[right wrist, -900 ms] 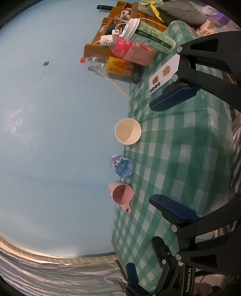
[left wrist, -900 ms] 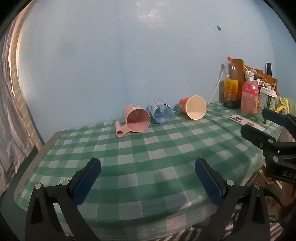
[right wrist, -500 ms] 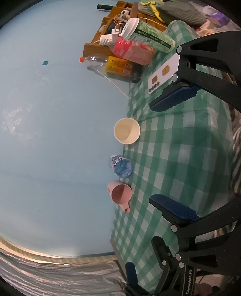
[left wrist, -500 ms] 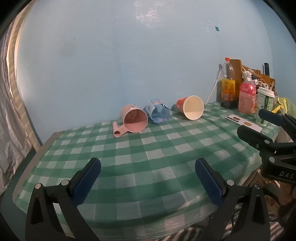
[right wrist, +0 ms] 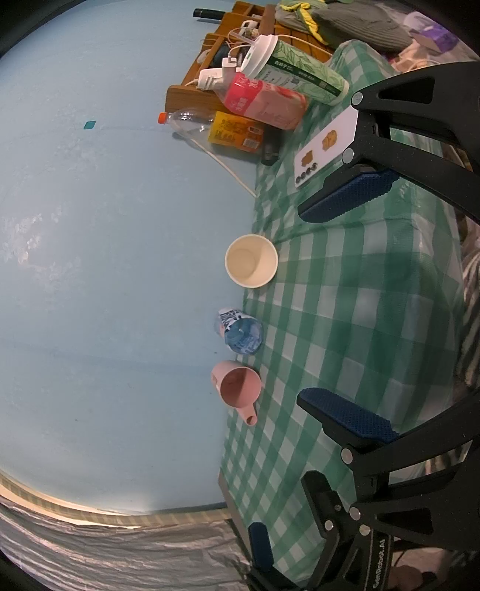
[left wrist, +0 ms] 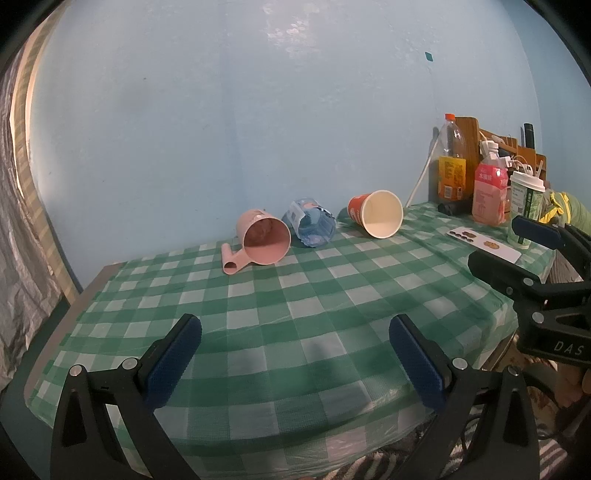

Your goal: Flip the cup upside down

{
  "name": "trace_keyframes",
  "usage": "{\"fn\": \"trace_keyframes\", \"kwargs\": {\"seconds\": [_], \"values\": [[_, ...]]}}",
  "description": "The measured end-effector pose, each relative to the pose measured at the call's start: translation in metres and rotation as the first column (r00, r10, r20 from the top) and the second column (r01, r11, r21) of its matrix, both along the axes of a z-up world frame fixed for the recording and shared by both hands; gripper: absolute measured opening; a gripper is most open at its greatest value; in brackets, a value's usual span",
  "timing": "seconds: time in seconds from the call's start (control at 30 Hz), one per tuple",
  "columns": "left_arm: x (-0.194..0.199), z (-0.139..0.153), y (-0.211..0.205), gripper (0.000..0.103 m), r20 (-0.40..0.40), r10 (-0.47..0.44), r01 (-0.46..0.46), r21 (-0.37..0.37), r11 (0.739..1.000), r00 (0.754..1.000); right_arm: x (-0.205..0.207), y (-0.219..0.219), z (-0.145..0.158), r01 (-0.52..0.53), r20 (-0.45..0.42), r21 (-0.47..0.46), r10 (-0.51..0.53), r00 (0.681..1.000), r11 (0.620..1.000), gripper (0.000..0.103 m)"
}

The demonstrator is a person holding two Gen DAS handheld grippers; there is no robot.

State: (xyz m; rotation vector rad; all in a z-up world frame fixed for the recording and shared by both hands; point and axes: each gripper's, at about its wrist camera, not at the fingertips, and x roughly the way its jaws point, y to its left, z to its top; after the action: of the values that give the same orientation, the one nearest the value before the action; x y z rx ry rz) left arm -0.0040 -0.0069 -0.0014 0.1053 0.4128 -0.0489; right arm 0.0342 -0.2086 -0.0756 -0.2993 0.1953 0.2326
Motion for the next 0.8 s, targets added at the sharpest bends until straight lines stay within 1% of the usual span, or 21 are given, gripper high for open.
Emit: {"fn": "trace_keyframes", "kwargs": {"seconds": [0.57, 0.8], "values": [[0.0020, 0.0028, 0.0018, 0.103, -0.006, -0.030, 0.030, -0.018, 0.999, 1.000, -0.0001, 0.0002, -0.0003, 0.000, -0.003, -0.002, 0.000, 1.000, 1.000, 0.090], [-0.0005, 0.0035, 0.0007, 0.103, 0.009, -0.044, 0.044, -0.023, 0.999, 0.999, 0.0001, 0.0003, -0.0004, 0.000, -0.002, -0.002, 0.000, 1.000, 1.000, 0.090]]}}
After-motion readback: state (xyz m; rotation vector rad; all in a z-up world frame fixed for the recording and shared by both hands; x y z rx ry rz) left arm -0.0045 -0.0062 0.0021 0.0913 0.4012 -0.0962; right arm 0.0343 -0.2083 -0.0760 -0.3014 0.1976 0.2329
